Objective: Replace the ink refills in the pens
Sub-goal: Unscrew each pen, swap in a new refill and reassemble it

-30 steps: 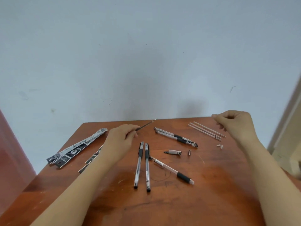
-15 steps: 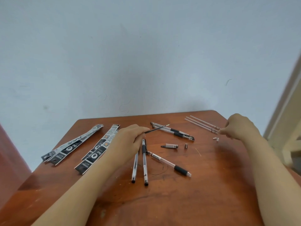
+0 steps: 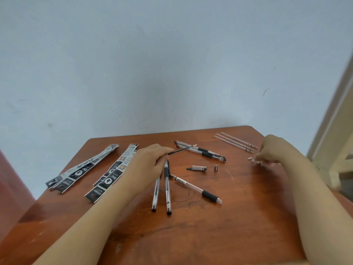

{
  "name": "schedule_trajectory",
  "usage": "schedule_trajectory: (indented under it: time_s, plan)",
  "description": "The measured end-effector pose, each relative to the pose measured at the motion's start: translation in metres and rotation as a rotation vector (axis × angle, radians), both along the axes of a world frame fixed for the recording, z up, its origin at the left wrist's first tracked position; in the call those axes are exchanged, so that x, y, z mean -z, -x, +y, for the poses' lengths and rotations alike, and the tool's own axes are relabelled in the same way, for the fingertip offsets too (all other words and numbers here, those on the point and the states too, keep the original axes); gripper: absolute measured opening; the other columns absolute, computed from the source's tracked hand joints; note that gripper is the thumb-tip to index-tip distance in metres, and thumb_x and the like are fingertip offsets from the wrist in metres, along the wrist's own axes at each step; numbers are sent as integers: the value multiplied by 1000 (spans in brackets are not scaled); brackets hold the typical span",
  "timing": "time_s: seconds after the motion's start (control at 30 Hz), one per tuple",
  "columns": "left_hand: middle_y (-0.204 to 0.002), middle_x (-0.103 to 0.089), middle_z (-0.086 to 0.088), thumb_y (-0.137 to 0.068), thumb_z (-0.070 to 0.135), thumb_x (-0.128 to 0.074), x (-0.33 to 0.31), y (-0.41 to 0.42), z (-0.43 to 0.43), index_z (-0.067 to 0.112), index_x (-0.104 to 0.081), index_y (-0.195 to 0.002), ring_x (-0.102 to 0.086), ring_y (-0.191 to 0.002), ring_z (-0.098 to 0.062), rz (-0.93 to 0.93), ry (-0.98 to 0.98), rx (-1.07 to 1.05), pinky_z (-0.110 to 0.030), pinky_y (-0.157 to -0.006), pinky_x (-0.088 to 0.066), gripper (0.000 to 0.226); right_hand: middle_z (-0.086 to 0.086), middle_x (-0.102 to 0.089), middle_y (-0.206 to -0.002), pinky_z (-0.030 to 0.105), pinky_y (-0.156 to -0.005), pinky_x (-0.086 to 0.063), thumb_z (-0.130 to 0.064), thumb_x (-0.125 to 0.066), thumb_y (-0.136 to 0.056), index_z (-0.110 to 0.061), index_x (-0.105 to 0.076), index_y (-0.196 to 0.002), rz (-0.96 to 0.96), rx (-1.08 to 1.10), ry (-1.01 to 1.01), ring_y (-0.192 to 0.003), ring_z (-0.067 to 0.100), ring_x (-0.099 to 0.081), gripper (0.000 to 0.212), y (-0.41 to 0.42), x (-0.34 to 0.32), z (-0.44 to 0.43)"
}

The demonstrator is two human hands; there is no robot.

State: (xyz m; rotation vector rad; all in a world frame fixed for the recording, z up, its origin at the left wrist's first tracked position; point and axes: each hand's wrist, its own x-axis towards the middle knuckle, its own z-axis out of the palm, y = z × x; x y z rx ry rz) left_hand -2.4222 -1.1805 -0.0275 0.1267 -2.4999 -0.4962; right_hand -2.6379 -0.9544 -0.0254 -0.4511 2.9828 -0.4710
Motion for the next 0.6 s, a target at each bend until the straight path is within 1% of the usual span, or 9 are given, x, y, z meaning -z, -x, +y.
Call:
schedule_trajectory:
  time_s: [0.07,0.17,0.23,0.27,0.33,0.43,0.5,0.53,0.6]
  plan:
    - [-81,-56,8,-89,6,-51,0,0,1,14,-61,-114,-45,-65,7,0,1,-1,-1,-68,-36,28,10,-69,-66,37,-76,-55,-17,-73,-67,-6,-70,-71,-18,7,-5,-73,30,-66,12,-1,0,-1]
    - [-78,-55,10,-88,5,-52,-1,-1,1,13,-62,-113,-46,-65,6,4,-7,0,-1,-67,-36,28,5,-62,-51,29,-63,-47,-17,-62,-74,-6,-61,-65,54,80,74,-67,28,-60,14,-6,-2,0]
    - [-74,-53,12,-88,4,-52,-2,-2,1,12,-63,-112,-46,-64,4,18,-24,-5,-1,-66,-36,28,13,-63,-63,27,-56,-38,-17,-55,-77,-1,-58,-66,185,162,214,-70,32,-58,19,-11,-7,-2]
    - [-74,-53,12,-87,4,-53,-2,-2,2,12,-63,-111,-46,-64,4,30,-34,-7,-1,-66,-36,27,18,-64,-69,29,-56,-39,-17,-53,-78,3,-60,-69,246,160,305,-70,34,-59,23,-13,-10,-4]
    - [-76,-56,8,-86,3,-54,-3,-2,2,10,-64,-109,-48,-65,2,62,-60,-10,-2,-67,-37,26,21,-65,-68,34,-61,-45,-18,-53,-83,5,-63,-66,246,26,530,-64,33,-58,30,-25,-18,-13]
    - [-81,-62,3,-85,3,-56,-5,-2,5,10,-66,-105,-52,-65,-5,113,-116,-10,-6,-69,-39,24,4,-62,-55,23,-53,-40,-25,-56,-88,-11,-64,-57,28,-230,749,-49,15,-49,35,-53,-26,-28]
    - [-81,-61,8,-85,3,-57,-7,-3,7,11,-67,-104,-54,-68,-4,138,-170,-18,-5,-70,-40,23,-9,-58,-45,14,-48,-37,-29,-58,-87,-18,-63,-57,-35,-364,709,-43,2,-46,33,-69,-28,-36]
    - [-80,-60,12,-85,4,-57,-8,-3,8,12,-67,-103,-54,-69,-2,146,-200,-23,-4,-69,-40,23,-12,-56,-41,9,-46,-36,-29,-58,-87,-18,-62,-57,-40,-420,685,-40,-1,-45,32,-75,-28,-39]
    - [-79,-58,19,-84,5,-57,-9,-4,9,15,-67,-101,-55,-72,4,153,-255,-21,-2,-68,-40,21,-15,-56,-42,7,-46,-35,-27,-60,-86,-18,-63,-62,-77,-497,689,-41,-2,-45,26,-85,-27,-45]
